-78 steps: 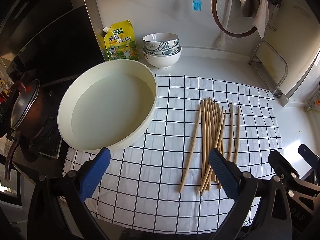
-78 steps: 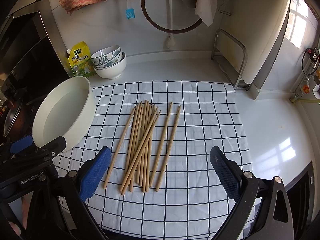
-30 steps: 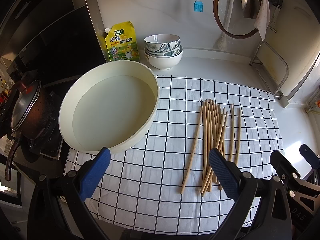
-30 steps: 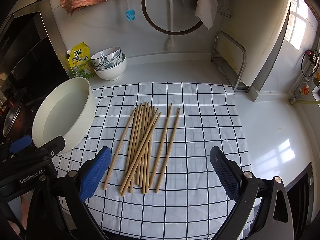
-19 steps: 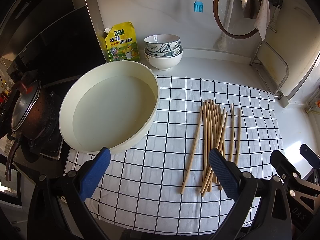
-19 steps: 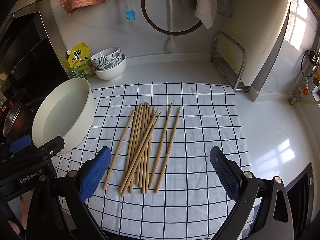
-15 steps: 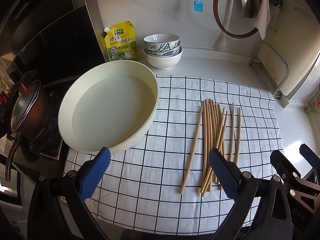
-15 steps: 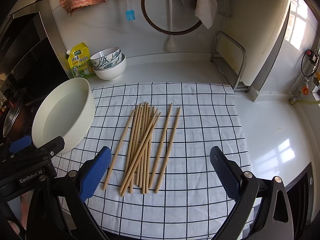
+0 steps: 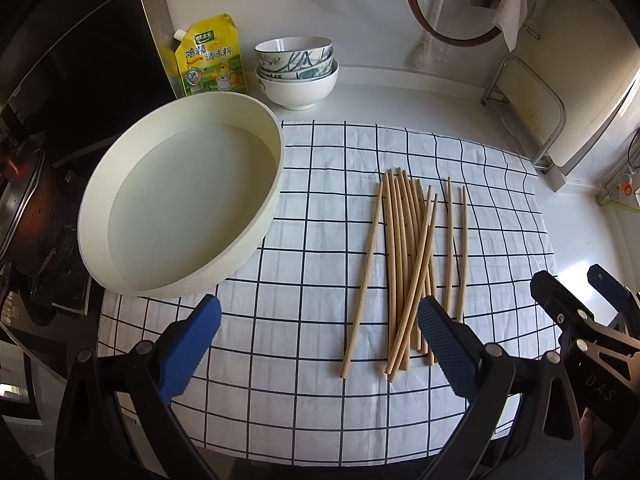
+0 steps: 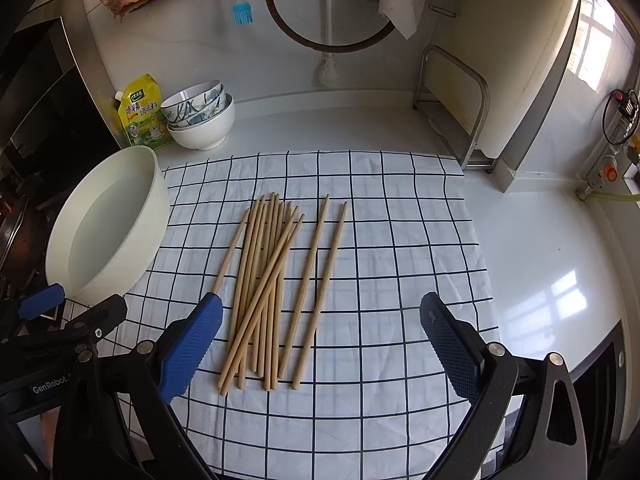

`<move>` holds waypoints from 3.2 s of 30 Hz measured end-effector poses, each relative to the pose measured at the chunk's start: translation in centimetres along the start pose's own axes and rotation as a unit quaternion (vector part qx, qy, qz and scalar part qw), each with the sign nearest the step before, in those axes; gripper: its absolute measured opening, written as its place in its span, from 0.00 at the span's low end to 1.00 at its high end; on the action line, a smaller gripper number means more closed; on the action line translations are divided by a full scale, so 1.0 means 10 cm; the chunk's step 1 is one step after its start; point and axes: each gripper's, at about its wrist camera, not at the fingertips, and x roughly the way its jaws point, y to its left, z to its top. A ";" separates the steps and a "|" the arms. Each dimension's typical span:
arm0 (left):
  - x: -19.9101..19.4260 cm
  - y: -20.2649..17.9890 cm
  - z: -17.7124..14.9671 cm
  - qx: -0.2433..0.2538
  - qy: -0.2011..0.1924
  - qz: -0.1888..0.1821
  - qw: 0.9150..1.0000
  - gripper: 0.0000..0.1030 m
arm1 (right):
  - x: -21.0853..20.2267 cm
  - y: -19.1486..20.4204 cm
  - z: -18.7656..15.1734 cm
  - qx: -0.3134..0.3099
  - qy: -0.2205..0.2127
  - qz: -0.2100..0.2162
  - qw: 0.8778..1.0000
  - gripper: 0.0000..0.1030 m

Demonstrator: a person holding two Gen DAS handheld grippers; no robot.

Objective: Organize utensils
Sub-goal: 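Lower the right tool to a single chopstick and close on it, then carry the chopstick with the right tool into the white basin and release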

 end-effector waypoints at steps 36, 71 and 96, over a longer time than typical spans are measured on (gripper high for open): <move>1.30 -0.11 0.01 0.027 0.034 0.018 0.999 0.94 | 1.33 -0.26 -0.21 0.012 0.058 -0.049 0.997 0.91; 1.33 -0.34 0.09 0.050 0.065 -0.053 0.995 0.07 | 1.33 -0.13 -0.20 -0.052 0.060 0.030 0.996 0.06; 0.29 0.67 0.77 -0.043 -0.048 -0.076 0.995 0.07 | 0.57 0.80 0.56 -0.070 -0.008 0.136 0.988 0.06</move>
